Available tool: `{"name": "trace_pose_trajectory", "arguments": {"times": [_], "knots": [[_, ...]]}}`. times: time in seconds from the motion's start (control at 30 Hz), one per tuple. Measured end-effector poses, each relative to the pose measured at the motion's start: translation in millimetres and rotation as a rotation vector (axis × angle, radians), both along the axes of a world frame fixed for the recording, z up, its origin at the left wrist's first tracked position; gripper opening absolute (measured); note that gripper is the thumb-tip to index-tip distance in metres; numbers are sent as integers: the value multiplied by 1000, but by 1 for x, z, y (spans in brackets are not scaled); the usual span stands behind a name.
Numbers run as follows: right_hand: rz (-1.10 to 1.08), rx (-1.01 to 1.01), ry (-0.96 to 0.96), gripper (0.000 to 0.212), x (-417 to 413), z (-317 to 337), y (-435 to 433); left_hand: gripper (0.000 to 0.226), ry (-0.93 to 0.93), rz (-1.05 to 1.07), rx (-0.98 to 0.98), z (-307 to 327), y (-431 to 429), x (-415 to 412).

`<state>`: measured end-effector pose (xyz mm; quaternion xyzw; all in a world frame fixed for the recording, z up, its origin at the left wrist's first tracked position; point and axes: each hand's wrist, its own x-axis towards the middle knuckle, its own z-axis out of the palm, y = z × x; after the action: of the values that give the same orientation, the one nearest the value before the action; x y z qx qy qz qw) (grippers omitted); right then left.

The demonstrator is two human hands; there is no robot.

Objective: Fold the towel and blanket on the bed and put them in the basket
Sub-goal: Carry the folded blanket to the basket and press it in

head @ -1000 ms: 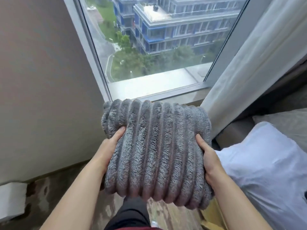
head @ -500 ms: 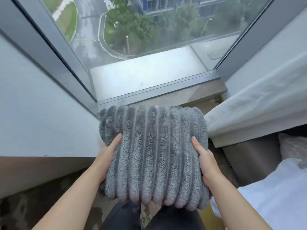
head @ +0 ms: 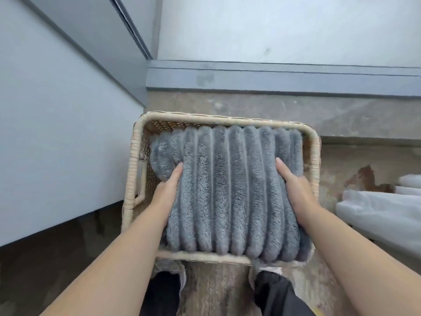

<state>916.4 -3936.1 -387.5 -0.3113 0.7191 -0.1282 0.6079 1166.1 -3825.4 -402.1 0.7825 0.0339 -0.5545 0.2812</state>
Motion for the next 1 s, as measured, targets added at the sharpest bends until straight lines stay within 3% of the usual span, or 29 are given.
{"name": "trace_pose_trajectory", "arguments": {"times": [0.23,0.37,0.57,0.73,0.83,0.9,1.0], "knots": [[-113,71,79,81,16,-87,28,93,-74,-55,22,-85,-2,22],[-162,-14,143,82,22,-126,29,99,-51,-57,-2,-121,1,27],[-109,-94,195,80,27,-161,28,82,-165,-59,56,-152,3,15],[17,71,183,90,22,-135,22,91,-211,-151,129,-114,3,14],[120,216,308,94,28,-102,14,72,-259,-204,194,-75,0,12],[240,223,450,86,36,-78,15,68,-369,-362,229,-46,-4,5],[496,81,521,89,48,-43,26,90,-545,-768,113,-10,-11,-11]]}}
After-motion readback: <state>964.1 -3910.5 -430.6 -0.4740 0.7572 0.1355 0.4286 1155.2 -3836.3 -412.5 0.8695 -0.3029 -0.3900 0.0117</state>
